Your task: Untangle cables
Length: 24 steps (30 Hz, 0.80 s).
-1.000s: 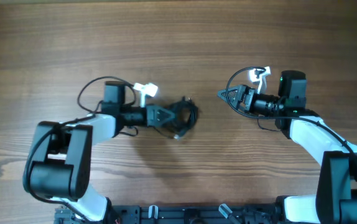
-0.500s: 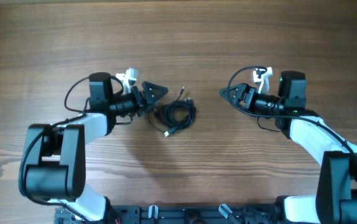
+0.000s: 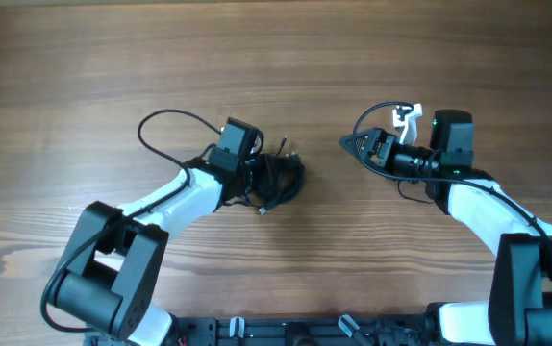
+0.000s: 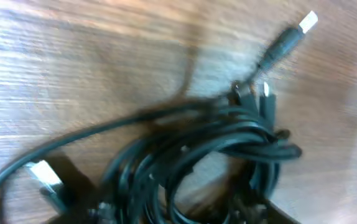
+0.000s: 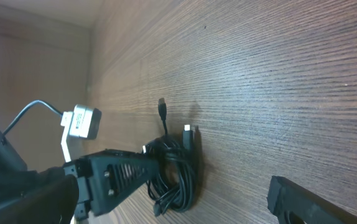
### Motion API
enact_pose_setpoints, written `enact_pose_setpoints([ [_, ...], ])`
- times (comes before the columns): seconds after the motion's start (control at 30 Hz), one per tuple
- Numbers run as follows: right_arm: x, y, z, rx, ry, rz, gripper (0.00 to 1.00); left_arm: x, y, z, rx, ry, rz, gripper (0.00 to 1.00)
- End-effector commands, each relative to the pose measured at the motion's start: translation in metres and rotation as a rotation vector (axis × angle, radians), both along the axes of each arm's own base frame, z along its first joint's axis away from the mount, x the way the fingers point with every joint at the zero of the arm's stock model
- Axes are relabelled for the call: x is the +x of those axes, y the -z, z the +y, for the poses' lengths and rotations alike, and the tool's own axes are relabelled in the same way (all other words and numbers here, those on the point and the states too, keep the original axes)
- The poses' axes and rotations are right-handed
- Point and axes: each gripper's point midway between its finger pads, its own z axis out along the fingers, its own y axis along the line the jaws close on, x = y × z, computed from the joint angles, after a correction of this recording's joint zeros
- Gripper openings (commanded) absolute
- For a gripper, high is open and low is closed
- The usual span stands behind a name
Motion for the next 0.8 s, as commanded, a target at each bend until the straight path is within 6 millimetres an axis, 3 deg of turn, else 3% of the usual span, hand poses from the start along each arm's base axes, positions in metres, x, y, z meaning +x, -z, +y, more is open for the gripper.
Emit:
enact_pose_setpoints([
  [0.0,-0.001,0.002,-0.001,-0.005,0.007,0.012,1.00,0.001,0.022,0.010,0.108,0.011,-0.011,0.45],
  [0.17,-0.002,0.003,-0.001,0.007,0.021,0.040,1.00,-0.011,0.031,0.014,0.138,0.043,0.036,0.40],
  [0.27,-0.002,0.003,-0.001,0.010,0.023,0.046,1.00,-0.025,0.048,0.018,0.170,0.057,0.104,0.38],
  [0.33,-0.004,0.005,-0.001,0.021,0.036,0.081,1.00,-0.039,0.063,0.006,0.161,0.101,0.151,0.38],
  [0.37,-0.005,0.006,-0.001,0.021,0.036,0.087,1.00,-0.046,0.067,-0.001,0.155,0.126,0.167,0.31],
  [0.4,-0.005,0.006,-0.001,0.021,0.036,0.088,1.00,-0.049,0.067,-0.005,0.159,0.144,0.165,0.10],
  [0.43,-0.005,0.006,-0.001,0.021,0.036,0.088,1.00,-0.049,0.064,-0.008,0.159,0.157,0.153,0.04],
  [0.47,-0.005,0.006,-0.001,0.020,0.036,0.087,1.00,-0.047,0.060,-0.007,0.165,0.152,0.145,0.04],
  [0.53,-0.005,0.006,-0.001,0.020,0.036,0.087,1.00,-0.034,0.038,-0.003,0.158,0.123,0.126,0.04],
  [0.63,-0.005,0.006,-0.001,0.042,0.060,0.124,1.00,0.004,-0.028,0.001,0.093,0.058,0.002,0.04],
  [0.77,-0.009,0.001,0.004,0.058,0.011,0.097,1.00,0.034,-0.115,0.012,0.005,-0.015,-0.205,0.04],
])
